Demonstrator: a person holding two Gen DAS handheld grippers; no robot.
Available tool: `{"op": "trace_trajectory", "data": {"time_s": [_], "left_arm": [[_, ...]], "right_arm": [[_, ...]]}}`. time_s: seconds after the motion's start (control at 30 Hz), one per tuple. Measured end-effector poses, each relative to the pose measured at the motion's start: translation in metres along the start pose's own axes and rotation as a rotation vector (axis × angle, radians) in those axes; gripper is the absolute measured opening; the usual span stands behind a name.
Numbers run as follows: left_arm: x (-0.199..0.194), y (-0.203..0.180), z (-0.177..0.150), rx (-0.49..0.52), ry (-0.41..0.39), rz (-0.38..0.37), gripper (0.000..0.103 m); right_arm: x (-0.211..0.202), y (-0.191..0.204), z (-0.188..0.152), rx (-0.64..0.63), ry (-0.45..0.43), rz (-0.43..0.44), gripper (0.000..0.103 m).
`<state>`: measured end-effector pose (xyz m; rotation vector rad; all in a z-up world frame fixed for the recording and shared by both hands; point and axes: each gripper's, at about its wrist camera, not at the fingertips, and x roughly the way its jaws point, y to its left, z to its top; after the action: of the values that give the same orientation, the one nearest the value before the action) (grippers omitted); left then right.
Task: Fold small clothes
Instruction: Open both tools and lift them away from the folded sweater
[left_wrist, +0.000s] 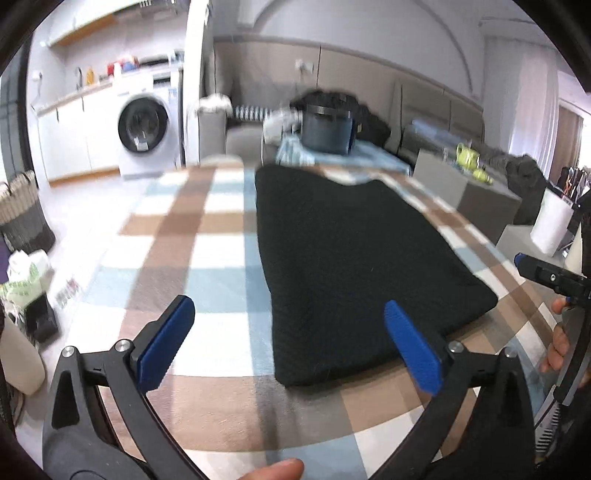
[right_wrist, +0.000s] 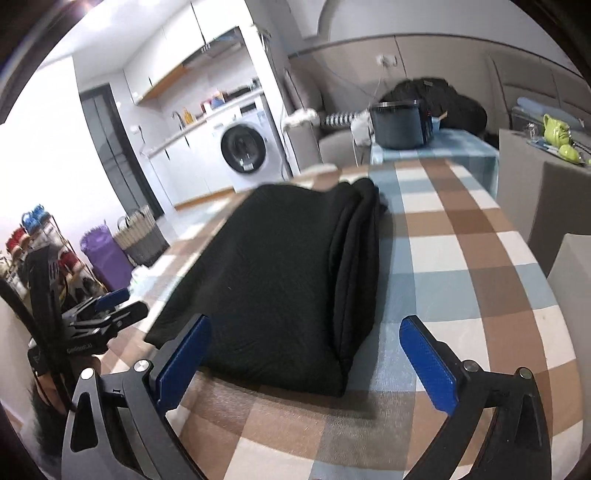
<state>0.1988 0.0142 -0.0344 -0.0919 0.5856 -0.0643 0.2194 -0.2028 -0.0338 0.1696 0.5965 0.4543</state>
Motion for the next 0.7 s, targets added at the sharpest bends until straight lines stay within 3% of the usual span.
{"op": "trace_trajectory", "data": {"time_s": [0.2, 0.7], "left_arm": [[-0.04, 0.006, -0.016, -0.008, -0.105, -0.002, 0.102], [-0.055, 0.009, -0.048, -0.012, -0.154, -0.029, 0.102]], "right_arm": [[-0.029, 0.002, -0.017, 0.0, -0.112, 0.049, 0.103], [-0.044, 0.01, -0.048, -0.029, -0.231, 0.071, 0.103]]}}
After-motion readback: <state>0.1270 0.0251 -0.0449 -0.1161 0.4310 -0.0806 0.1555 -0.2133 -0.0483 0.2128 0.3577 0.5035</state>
